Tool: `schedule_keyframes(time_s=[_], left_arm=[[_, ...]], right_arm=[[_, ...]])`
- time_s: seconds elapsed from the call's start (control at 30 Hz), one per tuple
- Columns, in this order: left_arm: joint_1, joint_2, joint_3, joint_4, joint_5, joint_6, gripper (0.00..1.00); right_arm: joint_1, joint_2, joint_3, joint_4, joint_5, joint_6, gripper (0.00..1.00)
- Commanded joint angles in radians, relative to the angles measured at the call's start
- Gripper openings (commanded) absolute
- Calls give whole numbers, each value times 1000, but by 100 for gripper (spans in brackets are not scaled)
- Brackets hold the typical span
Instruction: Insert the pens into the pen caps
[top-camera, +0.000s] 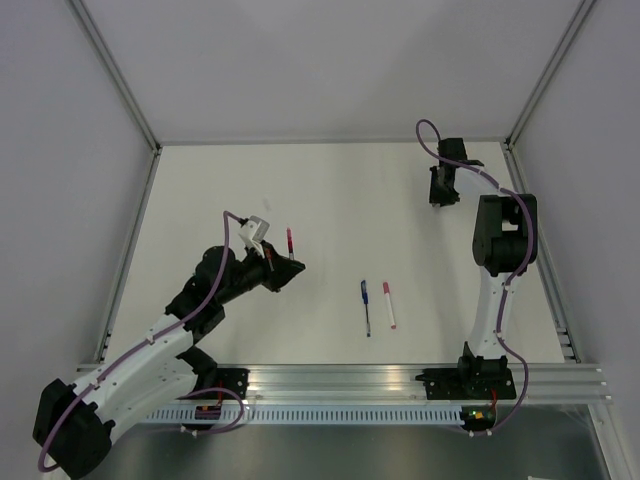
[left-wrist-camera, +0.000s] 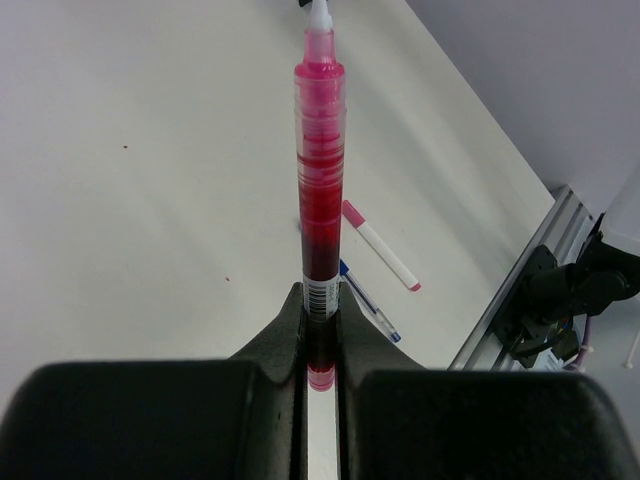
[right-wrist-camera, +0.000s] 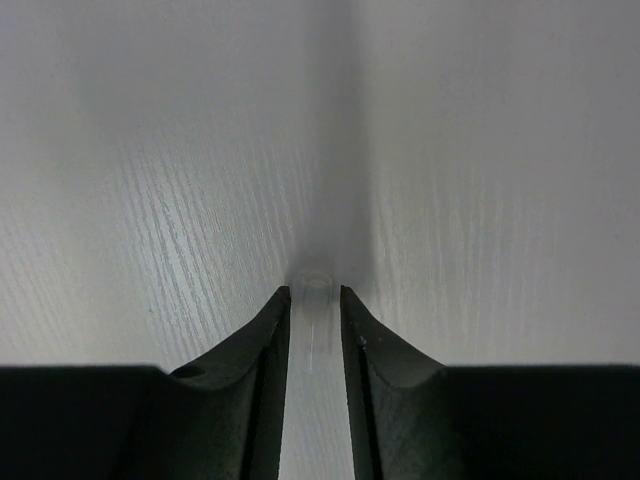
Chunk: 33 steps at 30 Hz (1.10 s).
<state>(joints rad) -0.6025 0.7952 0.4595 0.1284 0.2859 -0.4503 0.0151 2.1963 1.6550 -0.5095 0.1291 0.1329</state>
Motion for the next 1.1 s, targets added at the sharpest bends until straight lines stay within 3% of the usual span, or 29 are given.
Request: schedule_keyframes(time_s=[0.0,0.1,0.33,0.6,0.67,0.7,0.77,0.8,0.83,0.9,1.0,1.07], left_arm=[[-3,7,42,5,-16,5,2],[-3,10,42,7,-16,5,2],[-3,18,33,42,32,4,2],[-3,33,24,80,88,10,2],[-2,39,16,123,131,10,2],[-2,56,18,137,192,7,2],[-3,103,39,168,305,-33,2],[-3,104,39,187,347,-33,2],[-3,125,38,213,393,-62,2],[-3,136,30,288,470,-85,2],[-3,115,34,245,440,-68,2],[-3,95,39,231,427,-47,2]], right_arm=[[-3,5,-1,-104,14,-18,31],[-3,5,-3,-115,18,-4,28],[-3,-4,-3,-144,-12,28,0],[22,-150,-55,-78,-207,134,0],[42,-213,-87,-18,-268,178,0],[57,-246,-113,26,-375,206,0],[92,-402,-280,325,-565,386,0],[112,-403,-281,327,-566,387,0],[141,-484,-352,442,-594,420,0],[237,-552,-373,473,-573,444,0],[378,-705,-443,581,-511,485,0],[457,-822,-504,646,-392,493,0]])
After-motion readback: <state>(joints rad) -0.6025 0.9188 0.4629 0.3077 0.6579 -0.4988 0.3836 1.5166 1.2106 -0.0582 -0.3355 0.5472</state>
